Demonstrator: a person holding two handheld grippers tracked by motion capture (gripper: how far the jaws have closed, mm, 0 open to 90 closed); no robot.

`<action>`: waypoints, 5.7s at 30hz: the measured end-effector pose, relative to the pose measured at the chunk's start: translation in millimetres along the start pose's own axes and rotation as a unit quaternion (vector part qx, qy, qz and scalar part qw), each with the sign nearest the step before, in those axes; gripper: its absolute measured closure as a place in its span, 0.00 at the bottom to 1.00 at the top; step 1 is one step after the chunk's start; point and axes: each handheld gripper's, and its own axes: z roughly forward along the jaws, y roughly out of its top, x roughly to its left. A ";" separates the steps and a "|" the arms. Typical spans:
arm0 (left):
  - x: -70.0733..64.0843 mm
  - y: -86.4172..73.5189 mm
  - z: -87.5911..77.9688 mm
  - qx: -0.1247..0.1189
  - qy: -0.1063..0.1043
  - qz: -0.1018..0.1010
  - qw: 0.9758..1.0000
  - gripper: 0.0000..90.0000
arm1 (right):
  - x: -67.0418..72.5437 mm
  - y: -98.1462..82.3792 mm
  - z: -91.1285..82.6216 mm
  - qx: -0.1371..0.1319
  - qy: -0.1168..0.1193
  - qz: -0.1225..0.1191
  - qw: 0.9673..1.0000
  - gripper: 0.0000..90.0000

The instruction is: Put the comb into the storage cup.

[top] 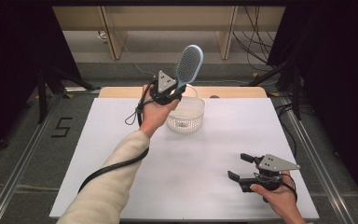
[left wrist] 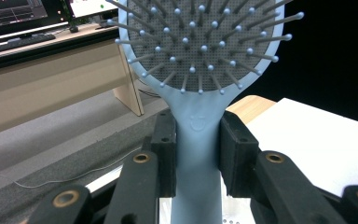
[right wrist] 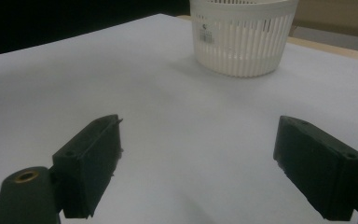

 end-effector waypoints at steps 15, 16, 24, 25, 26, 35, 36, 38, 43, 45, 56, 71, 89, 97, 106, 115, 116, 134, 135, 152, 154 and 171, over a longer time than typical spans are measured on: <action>-3.2 -0.4 14.1 0.007 -0.005 0.002 1.000 0.78 | -0.1 0.3 -0.5 0.000 0.000 -0.001 1.000 0.18; -3.3 -0.8 15.2 0.007 -0.006 0.003 1.000 0.78 | -0.2 0.2 -0.4 -0.001 0.001 0.000 1.000 0.18; -5.4 -4.9 22.6 0.015 -0.014 0.002 1.000 0.78 | -0.4 0.2 -0.7 0.000 0.001 -0.001 1.000 0.18; -5.4 -5.0 23.5 0.015 -0.015 0.001 1.000 0.78 | -0.3 0.2 -0.6 -0.001 0.002 -0.001 1.000 0.18; -5.4 -5.2 24.2 0.015 -0.016 0.000 1.000 0.78 | -0.3 0.2 -0.6 0.000 0.002 -0.001 1.000 0.18; -4.9 -7.5 30.1 0.019 -0.019 -0.001 1.000 0.78 | -0.5 0.1 -0.5 0.000 0.002 -0.003 1.000 0.18; -4.9 -7.8 30.6 0.018 -0.019 -0.002 1.000 0.78 | -0.5 0.1 -0.4 0.000 0.002 -0.003 1.000 0.18; -5.1 -8.6 32.0 0.019 -0.019 0.001 1.000 0.78 | -0.6 -0.1 -0.1 -0.002 0.002 -0.002 1.000 0.18; -6.2 -13.6 36.4 0.025 -0.021 0.001 0.999 0.78 | -0.6 -0.1 -0.1 -0.003 0.002 -0.002 1.000 0.18; -6.2 -15.0 37.6 0.027 -0.021 0.001 0.999 0.78 | -0.6 -0.1 -0.3 -0.001 0.003 -0.002 1.000 0.18; -4.4 -16.2 41.3 0.026 -0.019 0.004 0.999 0.78 | -0.8 -0.1 -0.3 -0.001 0.004 -0.002 1.000 0.18; -2.4 -22.7 46.1 0.027 -0.025 0.012 0.999 0.78 | -0.8 -0.3 0.0 -0.001 0.005 -0.001 1.000 0.18; -2.7 -34.4 49.3 0.037 -0.030 0.014 0.999 0.78 | -0.7 -0.4 0.3 0.000 0.006 -0.003 1.000 0.18; -3.1 -38.2 50.0 0.040 -0.031 0.012 0.999 0.78 | -0.6 -0.4 0.5 -0.001 0.005 -0.004 1.000 0.18; -3.4 -43.1 51.6 0.046 -0.033 0.013 0.998 0.78 | -0.7 -0.5 0.6 0.000 0.005 -0.003 1.000 0.18; -3.5 -49.0 52.4 0.051 -0.033 0.012 0.998 0.78 | -0.7 -0.5 0.5 0.000 0.006 -0.004 1.000 0.18; -3.4 -50.0 52.7 0.052 -0.033 0.011 0.998 0.78 | -0.6 -0.5 0.6 0.000 0.006 -0.003 1.000 0.18; -6.0 -58.1 57.0 0.064 -0.038 0.014 0.997 0.77 | -0.5 -0.6 0.5 0.002 0.006 -0.003 1.000 0.18; -5.9 -58.8 57.4 0.064 -0.039 0.013 0.997 0.77 | -0.7 -0.6 0.5 0.001 0.006 -0.004 1.000 0.18; -3.1 -54.5 40.0 0.103 -0.039 0.019 0.994 0.51 | -0.4 -0.6 0.9 0.001 0.006 -0.005 1.000 0.18; -0.3 -52.9 34.6 0.101 -0.036 0.017 0.994 0.47 | -0.4 -0.7 1.1 0.002 0.006 -0.006 1.000 0.18; 13.1 -49.3 -5.8 0.127 -0.025 -0.007 0.992 0.16 | -0.1 -0.7 1.2 0.002 0.003 -0.003 1.000 0.18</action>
